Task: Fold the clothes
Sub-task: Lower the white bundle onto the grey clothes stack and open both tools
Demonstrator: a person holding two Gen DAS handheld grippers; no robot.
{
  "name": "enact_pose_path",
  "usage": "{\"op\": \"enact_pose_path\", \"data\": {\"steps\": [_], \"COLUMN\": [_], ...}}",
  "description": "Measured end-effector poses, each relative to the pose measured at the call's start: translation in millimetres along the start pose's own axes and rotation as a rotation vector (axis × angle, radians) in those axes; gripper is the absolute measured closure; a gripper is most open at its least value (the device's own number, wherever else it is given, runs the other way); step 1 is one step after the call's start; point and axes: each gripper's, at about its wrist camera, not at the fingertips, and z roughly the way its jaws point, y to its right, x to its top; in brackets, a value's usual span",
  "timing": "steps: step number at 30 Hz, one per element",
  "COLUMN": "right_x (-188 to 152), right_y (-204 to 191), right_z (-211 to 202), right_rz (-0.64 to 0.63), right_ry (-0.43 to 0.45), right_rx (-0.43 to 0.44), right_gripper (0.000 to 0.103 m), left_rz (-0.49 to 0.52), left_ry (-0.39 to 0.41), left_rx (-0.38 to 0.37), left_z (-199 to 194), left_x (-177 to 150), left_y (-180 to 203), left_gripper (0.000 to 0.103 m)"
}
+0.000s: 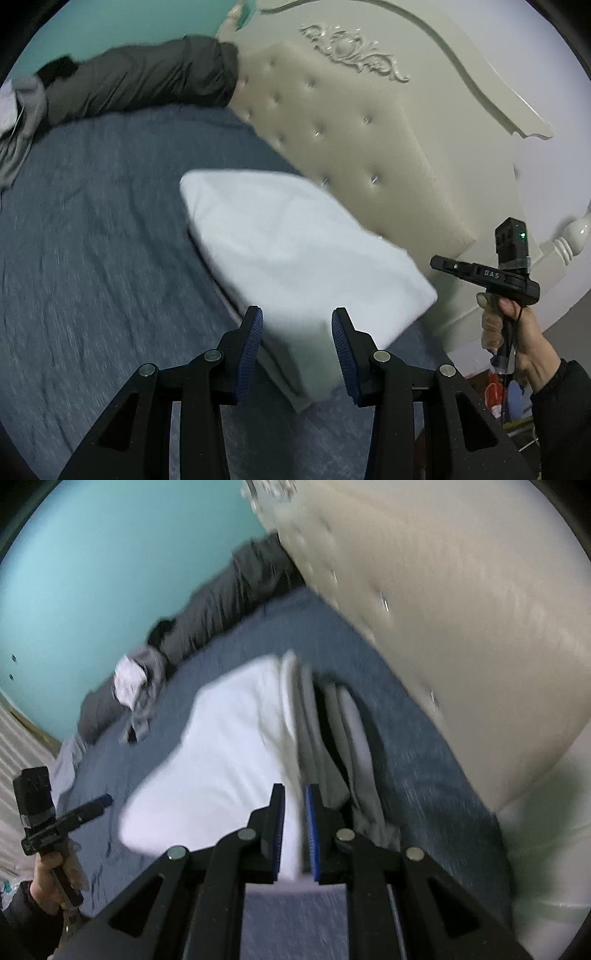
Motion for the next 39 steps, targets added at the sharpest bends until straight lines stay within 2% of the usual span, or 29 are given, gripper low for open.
{"op": "enact_pose_path", "data": {"steps": [2,5,7,10,13,17,20,24,26,35,39], "right_x": [8.3,16.2,15.4,6.5,-7.3,-12.7,-1.3,8.3,7.3,-1.1,-0.7], "right_y": [-12.1,-34.4,-44.6,-33.9,-13.8,6.7,9.0,-9.5,-18.9,7.1,4.3], "right_z": [-2.0,14.5,30.5,55.0,70.7,65.0,47.8,45.9,52.9,67.2,51.7], "right_rz": [-0.017,-0.079,-0.119,-0.092,-0.041,0.024,0.06,-0.018,-0.055,0.019,0.013], "right_ry": [0.039,0.02,-0.002,-0.039,-0.068,-0.04,0.044,0.083,0.073,0.014,0.045], "right_rx": [0.027,0.033,0.004,-0.051,-0.075,-0.025,-0.044,-0.034,-0.037,-0.151,-0.156], "right_gripper": [0.092,0.092,0.092,0.092,0.096,0.097,0.096,0.096,0.096,0.096,0.096], "left_rz": [0.045,0.089,0.104,0.132,0.137,0.135,0.13,0.135,0.134,0.142,0.133], "left_ry": [0.006,-0.019,-0.037,-0.095,-0.107,-0.092,-0.095,-0.087,-0.085,-0.081,-0.066], "left_rx": [0.006,0.018,0.041,0.065,0.048,0.038,0.045,0.045,0.046,0.063,0.068], "left_z": [6.2,25.4,38.2,58.7,65.7,62.3,61.9,62.1,61.9,57.7,50.6], "left_x": [11.0,18.0,17.1,4.3,-11.2,-10.5,-7.1,-8.3,-9.8,-13.9,-12.2], "left_y": [13.3,29.1,33.3,36.2,34.1,31.5,30.3,28.8,29.4,34.8,35.3], "left_gripper": [0.06,0.06,0.06,0.061,0.061,0.061,0.06,0.06,0.06,0.06,0.06]}}
